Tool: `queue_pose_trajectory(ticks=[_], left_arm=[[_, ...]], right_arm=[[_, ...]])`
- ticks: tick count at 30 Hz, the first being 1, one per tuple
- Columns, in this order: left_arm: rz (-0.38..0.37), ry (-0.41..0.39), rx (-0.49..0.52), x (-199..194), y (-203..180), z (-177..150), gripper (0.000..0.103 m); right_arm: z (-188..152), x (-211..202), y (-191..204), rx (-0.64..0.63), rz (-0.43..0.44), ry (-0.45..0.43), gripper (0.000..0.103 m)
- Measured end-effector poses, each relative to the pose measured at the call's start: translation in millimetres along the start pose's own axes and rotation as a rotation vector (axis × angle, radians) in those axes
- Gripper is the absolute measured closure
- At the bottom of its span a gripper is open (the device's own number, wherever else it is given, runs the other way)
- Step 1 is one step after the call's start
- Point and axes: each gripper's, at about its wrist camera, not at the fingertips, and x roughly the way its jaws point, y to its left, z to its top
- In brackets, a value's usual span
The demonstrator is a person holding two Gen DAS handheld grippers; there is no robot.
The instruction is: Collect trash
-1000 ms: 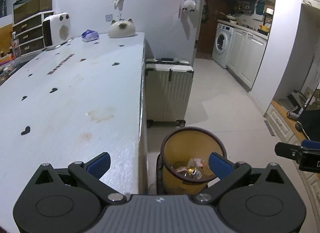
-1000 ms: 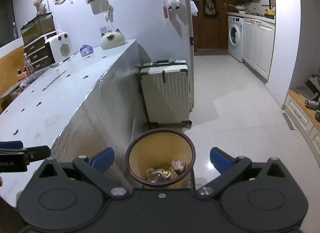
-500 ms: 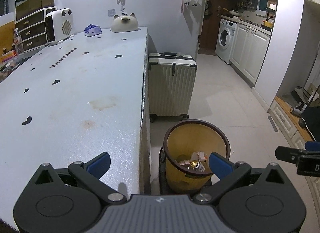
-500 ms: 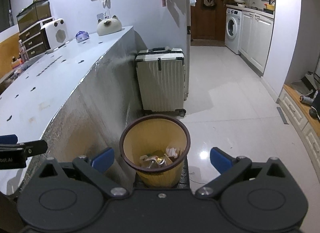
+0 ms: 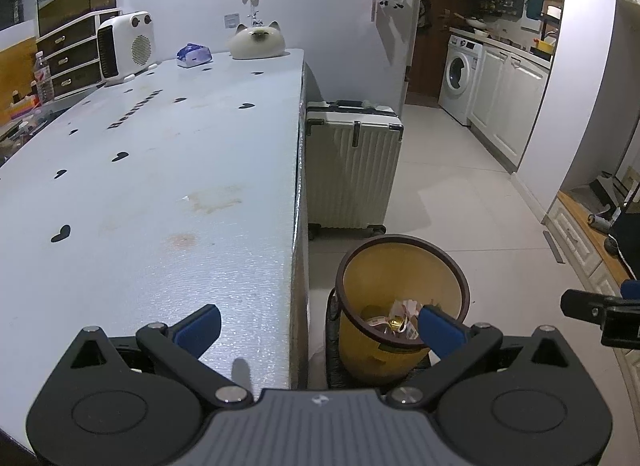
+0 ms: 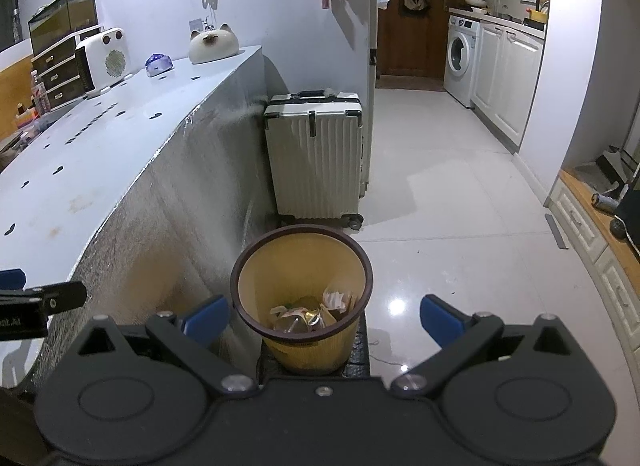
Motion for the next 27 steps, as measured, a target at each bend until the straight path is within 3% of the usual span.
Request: queue_pose_trajectory(ticks=[27], left_arm=[[0.009,-0.004,-0.009,-2.7,-0.9,1.0,0.0]], right_arm=[[-1.4,-0.4,0.9,-0.004,0.0,-0.002,0.0]])
